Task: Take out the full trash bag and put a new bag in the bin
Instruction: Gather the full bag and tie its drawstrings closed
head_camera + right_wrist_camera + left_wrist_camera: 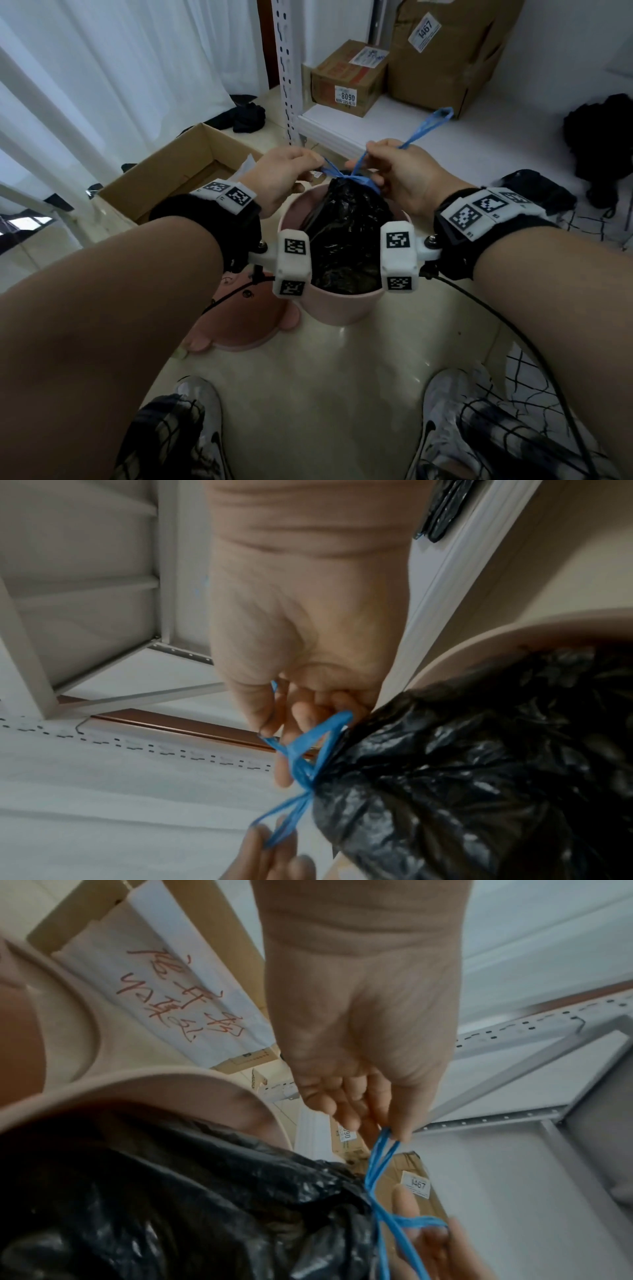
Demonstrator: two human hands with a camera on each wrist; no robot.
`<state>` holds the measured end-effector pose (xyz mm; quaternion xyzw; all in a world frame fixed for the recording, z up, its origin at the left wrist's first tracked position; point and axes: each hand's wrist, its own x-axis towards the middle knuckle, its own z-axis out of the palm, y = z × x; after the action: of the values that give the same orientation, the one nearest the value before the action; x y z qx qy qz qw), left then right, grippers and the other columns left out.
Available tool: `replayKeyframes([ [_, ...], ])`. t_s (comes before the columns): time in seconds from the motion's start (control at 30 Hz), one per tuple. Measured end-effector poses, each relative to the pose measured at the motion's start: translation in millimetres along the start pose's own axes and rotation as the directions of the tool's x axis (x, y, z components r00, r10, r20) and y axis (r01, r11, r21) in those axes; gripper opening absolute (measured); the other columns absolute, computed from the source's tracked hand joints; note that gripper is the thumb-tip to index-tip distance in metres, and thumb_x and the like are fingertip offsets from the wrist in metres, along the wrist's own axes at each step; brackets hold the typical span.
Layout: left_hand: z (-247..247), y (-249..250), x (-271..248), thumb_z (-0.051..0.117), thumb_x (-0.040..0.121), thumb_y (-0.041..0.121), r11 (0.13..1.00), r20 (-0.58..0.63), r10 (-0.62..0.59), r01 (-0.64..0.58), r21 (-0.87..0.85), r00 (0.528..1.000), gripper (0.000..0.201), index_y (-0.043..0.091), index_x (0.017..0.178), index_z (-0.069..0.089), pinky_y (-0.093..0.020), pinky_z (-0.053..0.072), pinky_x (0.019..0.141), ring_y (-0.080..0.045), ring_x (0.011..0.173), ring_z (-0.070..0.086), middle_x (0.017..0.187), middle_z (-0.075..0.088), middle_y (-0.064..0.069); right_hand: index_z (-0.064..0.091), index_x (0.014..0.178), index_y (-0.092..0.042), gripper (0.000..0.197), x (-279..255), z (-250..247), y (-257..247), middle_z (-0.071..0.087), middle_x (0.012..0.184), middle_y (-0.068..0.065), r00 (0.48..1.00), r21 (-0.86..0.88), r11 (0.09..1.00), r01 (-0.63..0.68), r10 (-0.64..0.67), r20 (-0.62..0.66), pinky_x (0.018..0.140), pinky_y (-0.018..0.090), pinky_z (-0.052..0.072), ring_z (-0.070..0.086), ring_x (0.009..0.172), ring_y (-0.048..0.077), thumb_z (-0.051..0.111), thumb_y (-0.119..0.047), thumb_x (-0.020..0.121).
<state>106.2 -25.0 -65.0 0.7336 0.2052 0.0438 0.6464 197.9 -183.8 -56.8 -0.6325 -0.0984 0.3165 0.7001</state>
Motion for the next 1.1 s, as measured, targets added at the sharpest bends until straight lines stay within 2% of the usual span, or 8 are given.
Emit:
replayKeyframes([
  [0.13,4,3,1,0.055,0.093,0.015,0.995,-0.003,0.047,-0.047,0.085,0.999,0.018,0.019,0.076,0.057,-0.012,0.040,0.055,-0.003,0.062,0.050,0.072,0.056,0.004,0.048,0.065,-0.011,0.033,6,7,5,0.055,0.050,0.004,0.999,-0.186,0.982,0.028,-0.031,-0.011,0.035,0.015,0.030,0.034,0.031,0.006,0.048,-0.019,0.098],
  [0.23,2,5,-1,0.057,0.092,0.017,0.969,-0.035,0.113,-0.102,0.225,0.993,0.021,0.021,0.072,0.056,-0.010,0.040,0.055,0.003,0.056,0.051,0.069,0.055,0.005,0.053,0.060,-0.010,0.036,7,7,6,0.048,0.051,0.007,0.999,-0.437,0.898,0.047,-0.055,-0.004,0.038,0.019,0.032,0.037,0.034,0.008,0.055,-0.020,0.094],
  [0.33,3,10,-2,0.060,0.090,0.018,0.916,-0.030,0.193,-0.170,0.363,0.981,0.016,0.017,0.075,0.058,-0.007,0.040,0.056,0.006,0.054,0.051,0.067,0.054,0.006,0.056,0.056,-0.010,0.039,7,8,3,0.048,0.032,-0.005,0.997,-0.602,0.796,0.061,-0.073,0.005,0.038,0.016,0.035,0.039,0.029,0.004,0.056,-0.021,0.093],
  [0.6,14,27,2,0.068,0.083,0.021,0.792,-0.012,0.393,-0.332,0.512,0.919,0.013,0.008,0.087,0.069,-0.012,0.037,0.072,0.002,0.075,0.048,0.091,0.055,0.006,0.064,0.070,0.001,0.013,0,22,-4,0.048,0.048,0.004,0.995,-0.621,0.779,0.087,-0.043,0.087,0.040,0.020,0.033,0.042,0.036,0.008,0.061,-0.006,0.080],
  [0.7,19,30,4,0.065,0.086,0.019,0.805,0.028,0.376,-0.341,0.486,0.926,0.014,0.006,0.090,0.068,-0.005,0.039,0.056,0.008,0.058,0.053,0.075,0.057,0.011,0.065,0.079,0.006,0.023,2,23,-3,0.053,0.061,0.009,0.981,-0.702,0.686,0.192,-0.149,0.122,0.050,0.019,0.037,0.048,0.051,0.007,0.068,-0.018,0.082],
  [0.8,21,32,5,0.056,0.093,0.023,0.862,0.045,0.287,-0.279,0.424,0.957,0.015,0.008,0.092,0.056,-0.017,0.045,0.040,-0.002,0.039,0.051,0.066,0.058,-0.002,0.057,0.058,-0.010,0.034,7,24,-5,0.051,0.058,0.006,0.975,-0.786,0.584,0.202,-0.199,0.103,0.047,0.014,0.033,0.046,0.045,0.002,0.057,-0.020,0.090],
  [0.93,12,27,8,0.046,0.098,0.022,0.819,0.083,0.221,-0.231,0.525,0.972,0.032,-0.003,0.087,0.060,-0.037,0.055,0.074,-0.024,0.065,0.063,0.069,0.063,-0.010,0.052,0.053,-0.014,0.038,6,24,-9,0.051,0.055,0.002,0.986,-0.698,0.700,0.155,-0.156,0.062,0.048,0.017,0.034,0.044,0.043,0.003,0.056,-0.023,0.090],
  [1.1,-4,22,14,0.055,0.093,0.022,0.664,0.065,0.209,-0.190,0.723,0.976,0.033,0.004,0.066,0.051,-0.028,0.032,0.057,-0.018,0.058,0.039,0.059,0.042,-0.010,0.064,0.064,-0.006,0.029,4,19,-16,0.061,0.060,0.002,0.993,-0.677,0.728,0.103,-0.039,0.109,0.039,0.012,0.032,0.042,0.032,0.000,0.053,-0.012,0.090],
])
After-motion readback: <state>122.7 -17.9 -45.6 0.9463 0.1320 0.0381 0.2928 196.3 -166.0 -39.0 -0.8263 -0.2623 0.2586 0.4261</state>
